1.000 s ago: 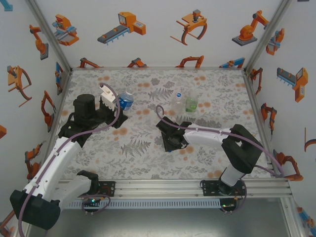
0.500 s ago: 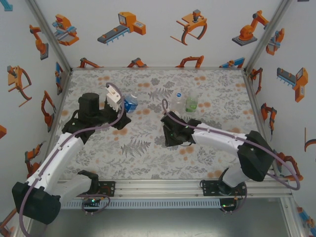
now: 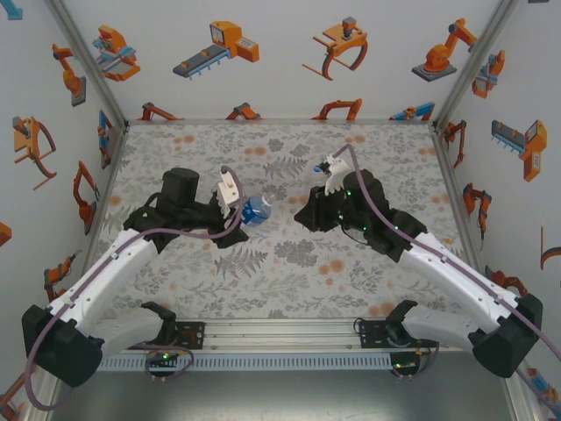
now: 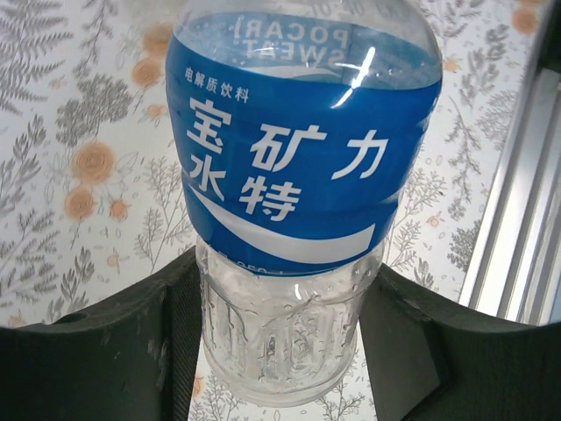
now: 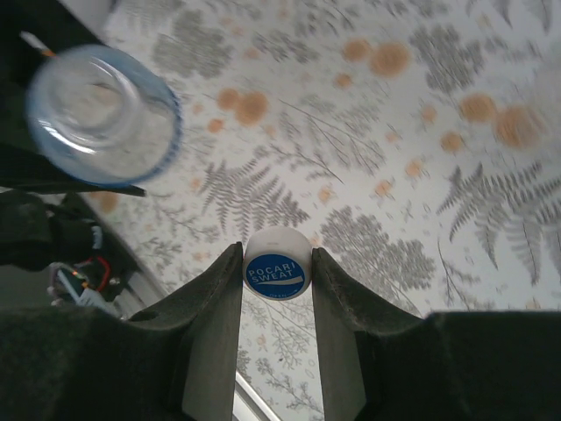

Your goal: Screw on the bottle caps

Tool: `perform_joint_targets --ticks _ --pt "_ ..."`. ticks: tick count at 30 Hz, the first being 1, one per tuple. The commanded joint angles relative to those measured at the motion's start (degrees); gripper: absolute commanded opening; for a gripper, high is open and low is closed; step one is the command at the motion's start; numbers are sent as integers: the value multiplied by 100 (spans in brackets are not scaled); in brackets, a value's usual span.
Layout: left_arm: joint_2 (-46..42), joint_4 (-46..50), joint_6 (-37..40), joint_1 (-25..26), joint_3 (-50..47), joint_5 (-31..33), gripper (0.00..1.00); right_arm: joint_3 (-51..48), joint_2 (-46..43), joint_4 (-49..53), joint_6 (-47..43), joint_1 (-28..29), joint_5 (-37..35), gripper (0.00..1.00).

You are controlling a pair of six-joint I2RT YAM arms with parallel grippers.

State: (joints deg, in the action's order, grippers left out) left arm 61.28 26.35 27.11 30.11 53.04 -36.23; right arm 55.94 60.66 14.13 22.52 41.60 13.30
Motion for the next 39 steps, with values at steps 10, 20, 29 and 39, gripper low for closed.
perform_joint_targets --ticks 10,20,29,39 --pt "-397 355 1665 443 -260 -347 0 549 -268 -795 -1811 197 2704 21" --pt "-414 239 1689 617 -419 -412 0 732 -6 108 -2754 521 2214 23" --pt "-451 222 1683 646 -426 -408 0 755 20 506 -3054 558 2282 23" --pt "-432 222 1718 681 -461 -478 0 905 200 406 -3121 743 1984 20"
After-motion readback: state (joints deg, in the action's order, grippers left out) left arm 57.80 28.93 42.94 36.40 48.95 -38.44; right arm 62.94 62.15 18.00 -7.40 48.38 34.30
